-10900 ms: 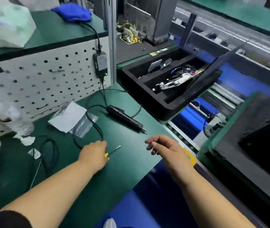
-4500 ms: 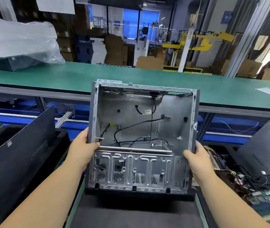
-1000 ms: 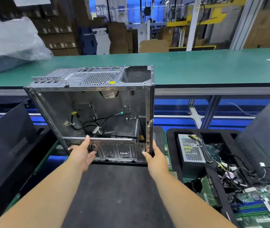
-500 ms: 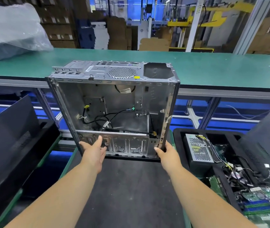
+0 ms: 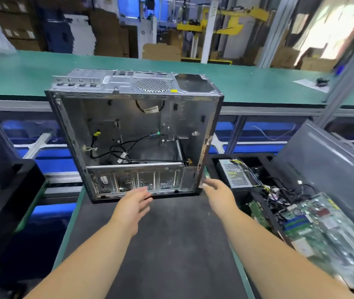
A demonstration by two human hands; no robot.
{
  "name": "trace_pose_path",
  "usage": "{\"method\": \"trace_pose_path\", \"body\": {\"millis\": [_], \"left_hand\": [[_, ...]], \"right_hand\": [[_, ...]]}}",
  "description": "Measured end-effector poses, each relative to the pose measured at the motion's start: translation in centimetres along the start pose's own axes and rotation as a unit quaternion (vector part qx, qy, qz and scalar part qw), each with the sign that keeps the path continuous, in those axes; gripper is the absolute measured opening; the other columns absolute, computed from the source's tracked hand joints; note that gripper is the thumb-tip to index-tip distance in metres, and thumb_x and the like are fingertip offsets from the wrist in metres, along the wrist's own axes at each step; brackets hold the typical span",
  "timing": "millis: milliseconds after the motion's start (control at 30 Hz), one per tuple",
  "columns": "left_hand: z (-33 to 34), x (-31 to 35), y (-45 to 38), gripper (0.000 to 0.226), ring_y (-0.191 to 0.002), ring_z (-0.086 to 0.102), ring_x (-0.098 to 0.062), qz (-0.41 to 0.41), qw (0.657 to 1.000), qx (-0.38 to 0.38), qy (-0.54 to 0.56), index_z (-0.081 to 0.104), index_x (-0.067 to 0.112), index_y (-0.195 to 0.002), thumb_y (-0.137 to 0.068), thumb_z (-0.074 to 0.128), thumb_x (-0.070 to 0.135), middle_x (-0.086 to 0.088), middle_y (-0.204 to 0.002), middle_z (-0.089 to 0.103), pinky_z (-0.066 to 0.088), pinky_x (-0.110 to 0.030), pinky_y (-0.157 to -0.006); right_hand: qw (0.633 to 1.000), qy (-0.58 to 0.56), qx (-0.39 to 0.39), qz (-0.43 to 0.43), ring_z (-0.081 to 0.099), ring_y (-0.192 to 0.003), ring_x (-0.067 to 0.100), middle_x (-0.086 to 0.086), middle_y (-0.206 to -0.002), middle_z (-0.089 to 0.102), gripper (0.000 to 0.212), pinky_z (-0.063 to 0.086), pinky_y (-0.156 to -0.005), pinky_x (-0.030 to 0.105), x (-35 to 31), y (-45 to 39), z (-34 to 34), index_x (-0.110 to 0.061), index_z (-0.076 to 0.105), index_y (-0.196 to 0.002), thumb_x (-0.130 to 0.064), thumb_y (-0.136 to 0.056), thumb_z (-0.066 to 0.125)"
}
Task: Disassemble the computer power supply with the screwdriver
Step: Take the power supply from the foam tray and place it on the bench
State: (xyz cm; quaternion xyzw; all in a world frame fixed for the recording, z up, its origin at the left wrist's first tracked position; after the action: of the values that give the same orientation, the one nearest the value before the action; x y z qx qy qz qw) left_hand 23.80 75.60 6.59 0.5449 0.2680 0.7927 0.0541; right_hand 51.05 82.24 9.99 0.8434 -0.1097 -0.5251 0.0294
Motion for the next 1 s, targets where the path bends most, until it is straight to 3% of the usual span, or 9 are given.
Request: {"method": "trace_pose_path", "body": {"millis": [67,100,200,333,533,733,867,1000], "left_hand": [[1.1,0.1,0.2,0.012,-0.093,0.07,-0.013,0.015,1.0,0.005,-0.025,0.068,0.021,-0.106,-0.096,0.061,0.021,-0.002,-0.108,0.073,0.052,-0.029,-0.077],[1.7,0.1,0.3,0.011,-0.09,0.07,-0.013,0.022,0.999,0.007,-0.036,0.069,0.021,-0.104,-0.097,0.061,0.02,-0.002,-0.105,0.073,0.052,-0.028,-0.075],[3.6,0.0,0.6,0.013,-0.092,0.069,-0.014,0.033,0.997,0.002,-0.068,0.069,0.019,-0.105,-0.098,0.059,0.018,0.0,-0.103,0.073,0.051,-0.027,-0.075],[6.6,-0.5,0.7,0.015,-0.095,0.068,-0.015,0.037,0.994,0.0,-0.104,0.068,0.018,-0.107,-0.1,0.055,0.017,0.0,-0.104,0.072,0.05,-0.026,-0.076],[11.4,-2.4,0.4,0.016,-0.085,0.063,-0.012,0.023,0.994,0.028,-0.101,0.066,0.019,-0.104,-0.1,0.051,0.014,0.001,-0.101,0.069,0.047,-0.024,-0.075],[14.6,-3.4,-0.1,0.017,-0.083,0.064,-0.011,0.024,0.993,0.065,-0.097,0.067,0.018,-0.105,-0.099,0.052,0.012,0.0,-0.1,0.07,0.048,-0.025,-0.074],[15.1,-3.6,-0.3,0.017,-0.084,0.066,-0.012,0.031,0.989,0.101,-0.099,0.068,0.02,-0.102,-0.099,0.052,0.014,0.001,-0.1,0.071,0.05,-0.026,-0.077],[15.7,-4.0,-0.5,0.016,-0.084,0.067,-0.011,0.027,0.988,0.119,-0.096,0.067,0.021,-0.104,-0.098,0.054,0.014,0.001,-0.101,0.071,0.05,-0.024,-0.073]], "right_hand": [[1.0,0.002,0.0,-0.002,0.057,-0.105,0.014,-0.006,-0.126,0.061,0.02,0.04,-0.045,0.006,0.4,-0.1,-0.9,-0.028,0.063,-0.118,-0.031,-0.099,0.057],[1.0,0.0,-0.001,-0.001,0.058,-0.104,0.016,-0.005,-0.123,0.062,0.016,0.04,-0.046,0.007,0.5,-0.2,-1.4,-0.03,0.063,-0.114,-0.03,-0.099,0.057],[1.0,0.017,0.009,-0.007,0.061,-0.099,0.015,-0.004,-0.115,0.066,0.017,0.044,-0.074,0.023,1.1,-1.5,-3.0,-0.026,0.066,-0.113,-0.028,-0.097,0.06],[0.999,0.033,0.007,-0.003,0.058,-0.097,0.014,-0.004,-0.113,0.066,0.025,0.04,-0.083,0.026,2.2,-4.1,-5.2,-0.019,0.066,-0.12,-0.025,-0.096,0.061],[0.996,0.078,-0.021,-0.026,0.059,-0.1,0.018,-0.002,-0.126,0.063,0.034,0.04,-0.081,0.027,3.8,-8.1,-8.5,-0.018,0.064,-0.128,-0.024,-0.095,0.059],[0.985,0.159,-0.008,-0.062,0.058,-0.073,0.012,0.002,-0.128,0.062,0.035,0.039,-0.061,0.026,4.9,-13.0,-11.9,-0.021,0.061,-0.129,-0.023,-0.094,0.059],[0.97,0.223,0.041,-0.083,0.056,-0.101,0.026,0.007,-0.125,0.057,0.037,0.046,-0.078,0.033,4.6,-15.5,-13.3,-0.02,0.062,-0.127,-0.025,-0.091,0.063],[0.935,0.333,0.088,-0.083,0.04,-0.114,0.033,0.01,-0.124,0.046,0.044,0.038,-0.095,0.042,4.1,-16.8,-13.5,-0.02,0.056,-0.123,-0.039,-0.085,0.068]]}}
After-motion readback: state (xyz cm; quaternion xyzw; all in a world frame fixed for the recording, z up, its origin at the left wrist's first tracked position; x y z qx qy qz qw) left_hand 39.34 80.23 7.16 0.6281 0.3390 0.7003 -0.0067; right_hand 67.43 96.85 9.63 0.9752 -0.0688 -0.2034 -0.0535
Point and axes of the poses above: each hand's wrist, its own y-axis away from the middle knuckle, its own z-axis out of the palm, x = y × z, the point moved 7 cm from there along -y, towards the middle knuckle
